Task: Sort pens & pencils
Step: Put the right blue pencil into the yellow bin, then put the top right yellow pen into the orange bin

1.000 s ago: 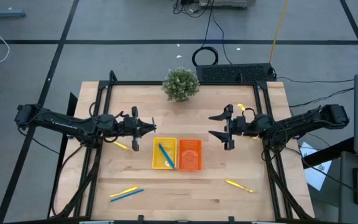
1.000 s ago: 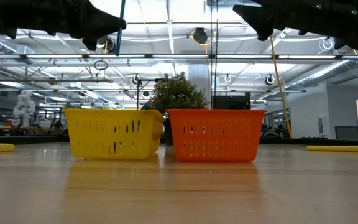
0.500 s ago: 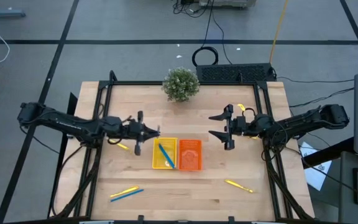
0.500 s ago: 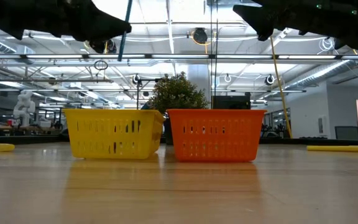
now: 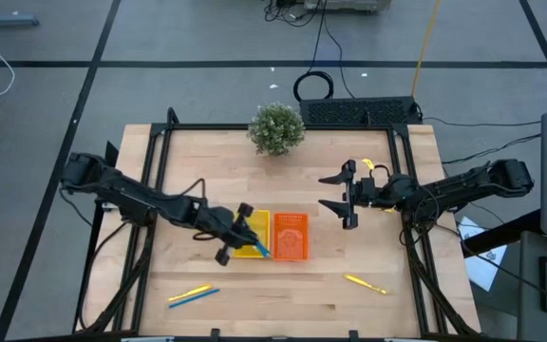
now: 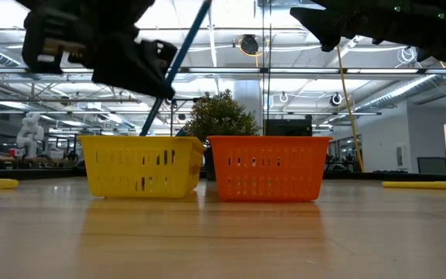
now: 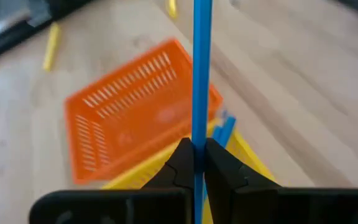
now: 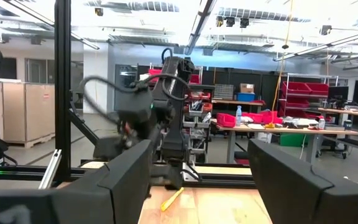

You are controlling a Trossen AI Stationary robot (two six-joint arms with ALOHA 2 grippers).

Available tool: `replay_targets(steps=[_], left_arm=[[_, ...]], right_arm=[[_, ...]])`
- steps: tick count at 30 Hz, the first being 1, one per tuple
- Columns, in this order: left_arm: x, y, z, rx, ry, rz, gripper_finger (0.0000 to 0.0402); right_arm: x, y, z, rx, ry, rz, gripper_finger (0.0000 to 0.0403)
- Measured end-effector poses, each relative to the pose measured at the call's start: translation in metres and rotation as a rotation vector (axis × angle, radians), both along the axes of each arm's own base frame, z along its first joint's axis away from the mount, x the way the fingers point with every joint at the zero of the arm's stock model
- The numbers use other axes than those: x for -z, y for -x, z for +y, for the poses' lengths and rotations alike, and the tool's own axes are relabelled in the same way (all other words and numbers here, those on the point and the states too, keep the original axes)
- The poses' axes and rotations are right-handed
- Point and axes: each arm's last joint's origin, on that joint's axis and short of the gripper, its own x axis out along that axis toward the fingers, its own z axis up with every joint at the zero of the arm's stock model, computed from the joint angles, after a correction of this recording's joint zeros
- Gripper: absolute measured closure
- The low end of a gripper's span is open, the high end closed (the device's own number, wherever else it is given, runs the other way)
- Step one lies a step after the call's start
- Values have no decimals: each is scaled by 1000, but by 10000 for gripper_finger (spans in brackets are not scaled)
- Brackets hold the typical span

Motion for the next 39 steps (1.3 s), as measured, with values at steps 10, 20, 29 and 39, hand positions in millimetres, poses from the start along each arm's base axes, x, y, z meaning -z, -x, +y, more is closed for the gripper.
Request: replay_targets(steps=[10,20,29,39], left_arm=[[17,0,11,-118,-125,123,374],[16,-2,14,-178,-63,117,352],[16,-2,14,-182,-59,117,285],[-18,14,18,-248,8,36,248]], right_arm=[[1,0,0,0,0,6,149],[1,0,0,0,0,8,149],[1,0,0,0,1,15,149],[2,0,0,0,1,19,149]])
